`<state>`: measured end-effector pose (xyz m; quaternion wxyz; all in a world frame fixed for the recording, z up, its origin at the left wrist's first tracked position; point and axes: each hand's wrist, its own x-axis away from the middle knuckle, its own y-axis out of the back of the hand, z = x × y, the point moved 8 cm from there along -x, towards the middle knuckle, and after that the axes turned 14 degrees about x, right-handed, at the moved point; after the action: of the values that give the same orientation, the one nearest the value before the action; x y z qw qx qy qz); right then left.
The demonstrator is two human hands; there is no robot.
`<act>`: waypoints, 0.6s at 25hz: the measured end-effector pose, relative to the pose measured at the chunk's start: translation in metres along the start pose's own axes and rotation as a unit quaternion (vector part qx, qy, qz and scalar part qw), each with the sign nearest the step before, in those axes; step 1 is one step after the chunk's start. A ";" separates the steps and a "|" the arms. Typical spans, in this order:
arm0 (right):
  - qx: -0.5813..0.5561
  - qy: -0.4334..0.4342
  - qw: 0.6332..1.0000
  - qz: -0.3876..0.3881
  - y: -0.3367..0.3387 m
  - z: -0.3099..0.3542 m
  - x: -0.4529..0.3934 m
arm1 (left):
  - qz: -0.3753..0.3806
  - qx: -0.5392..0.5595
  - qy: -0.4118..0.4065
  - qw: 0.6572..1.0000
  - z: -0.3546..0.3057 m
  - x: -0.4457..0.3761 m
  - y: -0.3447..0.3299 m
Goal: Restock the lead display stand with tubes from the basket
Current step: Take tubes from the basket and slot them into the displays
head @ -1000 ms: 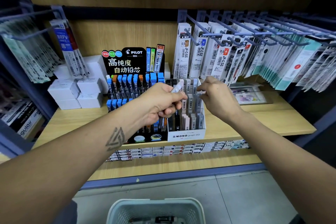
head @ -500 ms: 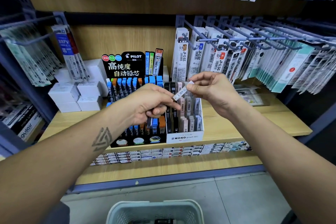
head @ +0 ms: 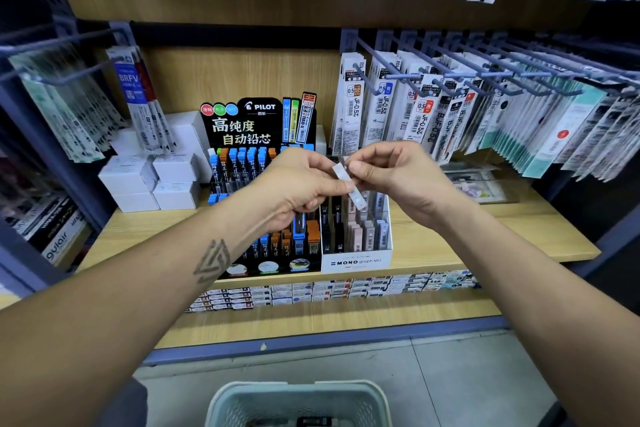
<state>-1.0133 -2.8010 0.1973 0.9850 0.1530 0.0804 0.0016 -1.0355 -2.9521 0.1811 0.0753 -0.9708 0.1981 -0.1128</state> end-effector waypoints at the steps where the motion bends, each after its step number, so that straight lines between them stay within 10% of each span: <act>1: -0.007 -0.010 1.000 -0.001 0.003 -0.001 0.000 | -0.020 0.017 -0.015 1.000 -0.003 -0.001 0.004; 8: -0.027 -0.016 0.995 -0.097 0.037 0.005 -0.006 | -0.052 0.097 -0.025 0.994 -0.007 -0.005 0.007; 15: 0.356 0.045 0.919 -0.165 0.058 0.013 -0.033 | -0.007 0.144 0.072 0.987 0.002 0.004 -0.006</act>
<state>-1.0422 -2.7504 0.2318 0.8470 0.4780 0.1439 -0.1824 -1.0290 -2.9478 0.1812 0.1993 -0.9404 0.1780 -0.2101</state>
